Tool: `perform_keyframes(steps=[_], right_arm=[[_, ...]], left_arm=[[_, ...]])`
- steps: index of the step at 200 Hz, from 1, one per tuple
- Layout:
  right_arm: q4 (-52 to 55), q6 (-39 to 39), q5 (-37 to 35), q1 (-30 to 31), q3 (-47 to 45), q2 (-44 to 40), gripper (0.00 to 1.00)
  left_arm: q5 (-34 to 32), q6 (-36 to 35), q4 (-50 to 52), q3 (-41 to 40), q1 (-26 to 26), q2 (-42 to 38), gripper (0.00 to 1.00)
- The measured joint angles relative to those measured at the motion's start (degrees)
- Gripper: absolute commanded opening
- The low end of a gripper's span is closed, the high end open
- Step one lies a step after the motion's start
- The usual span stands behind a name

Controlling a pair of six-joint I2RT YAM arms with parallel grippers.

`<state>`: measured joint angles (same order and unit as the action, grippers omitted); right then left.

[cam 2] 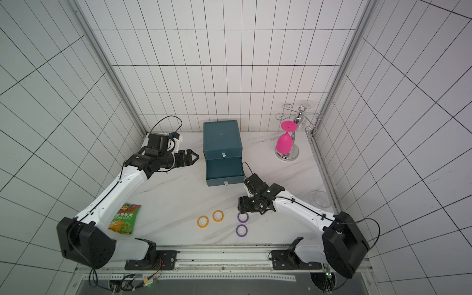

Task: Place the transparent tape into the drawer according to color
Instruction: Open the drawer in the storage box, then pick up the tape at the center of the board.

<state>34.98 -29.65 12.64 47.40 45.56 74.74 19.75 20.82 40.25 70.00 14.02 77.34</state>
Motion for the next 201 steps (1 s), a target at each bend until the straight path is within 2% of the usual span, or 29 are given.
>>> perform_keyframes(steps=[67,95,127,201], right_arm=[[4.7,1.5,-4.6,2.3,0.7,4.1,0.66],[4.5,1.4,-6.0,3.8,2.0,7.1,0.59],[4.3,1.1,-6.8,4.9,3.0,9.6,0.52],[3.7,0.4,-8.4,7.0,4.7,15.2,0.42]], left_arm=[[1.4,0.7,0.7,-9.3,-1.8,-3.3,0.89],[1.8,0.7,0.8,-11.3,-1.9,-3.3,0.89],[2.4,0.7,0.7,-12.4,-2.1,-3.3,0.90],[4.3,0.6,0.6,-13.3,-3.6,-3.3,0.90]])
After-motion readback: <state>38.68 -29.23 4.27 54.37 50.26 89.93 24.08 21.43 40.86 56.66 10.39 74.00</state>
